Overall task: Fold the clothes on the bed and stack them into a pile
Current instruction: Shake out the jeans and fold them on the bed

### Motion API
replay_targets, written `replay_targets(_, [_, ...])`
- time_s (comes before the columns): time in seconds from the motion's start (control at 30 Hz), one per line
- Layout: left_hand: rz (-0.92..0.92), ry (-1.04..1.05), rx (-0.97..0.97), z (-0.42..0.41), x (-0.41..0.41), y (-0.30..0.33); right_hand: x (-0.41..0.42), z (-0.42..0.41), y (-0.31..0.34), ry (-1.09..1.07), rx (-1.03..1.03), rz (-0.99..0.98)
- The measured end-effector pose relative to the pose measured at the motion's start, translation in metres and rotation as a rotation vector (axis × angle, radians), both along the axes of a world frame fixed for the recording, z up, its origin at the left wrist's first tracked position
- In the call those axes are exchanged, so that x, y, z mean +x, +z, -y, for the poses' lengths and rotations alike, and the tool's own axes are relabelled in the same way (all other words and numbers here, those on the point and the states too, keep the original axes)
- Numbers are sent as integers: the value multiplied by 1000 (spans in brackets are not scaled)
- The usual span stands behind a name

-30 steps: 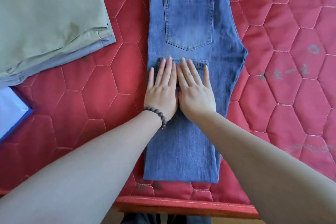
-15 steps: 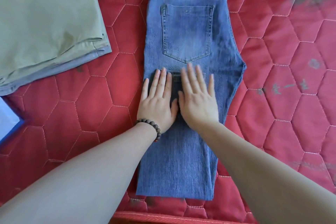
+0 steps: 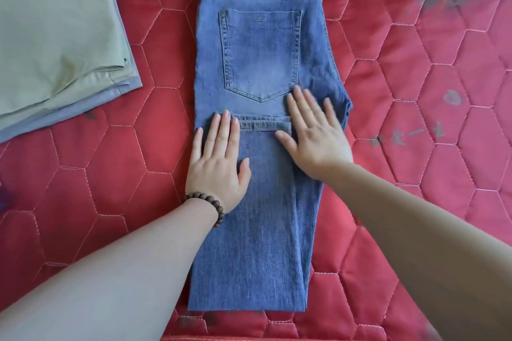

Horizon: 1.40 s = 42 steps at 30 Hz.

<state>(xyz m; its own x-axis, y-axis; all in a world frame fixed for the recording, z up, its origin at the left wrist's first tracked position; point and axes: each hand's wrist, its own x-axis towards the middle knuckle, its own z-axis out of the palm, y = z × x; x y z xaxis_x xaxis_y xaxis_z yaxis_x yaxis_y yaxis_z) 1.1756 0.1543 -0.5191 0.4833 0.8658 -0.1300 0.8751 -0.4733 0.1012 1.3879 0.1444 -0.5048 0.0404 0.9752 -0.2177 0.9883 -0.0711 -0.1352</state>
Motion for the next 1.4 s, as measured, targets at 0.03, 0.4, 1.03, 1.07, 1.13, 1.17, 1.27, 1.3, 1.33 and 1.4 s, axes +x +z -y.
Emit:
replay_targets(0.03, [4,4,1,0,-1,-1,14,4,-2,-9,-8,61])
replay_targets(0.4, [11,-9,-8,-2,-1,-3,19,-5,-3,31,66,69])
replay_targets(1.03, [-90,-539,69,-54,-86,32,48,95,12,625,106,180])
replay_targets(1.07, [-113,-642,85,-56,-83,32,39,88,13,712,70,166])
replay_targets(1.13, [-147,-848,69,-56,-73,32,18,75,19,853,-30,156])
replay_targets(1.17, [-159,-925,40,-55,-69,32,11,69,22,886,-91,147])
replay_targets(1.27, [-157,-949,-155,-54,-67,36,2,59,38,829,-311,41])
replay_targets(1.3, [-156,-929,-266,-54,-68,39,0,58,46,792,-380,-29])
replay_targets(1.33, [-159,-918,-409,-56,-68,42,-3,58,54,753,-440,-127])
replay_targets(1.4, [-111,-868,-711,-60,-66,42,-8,56,76,582,-574,-385])
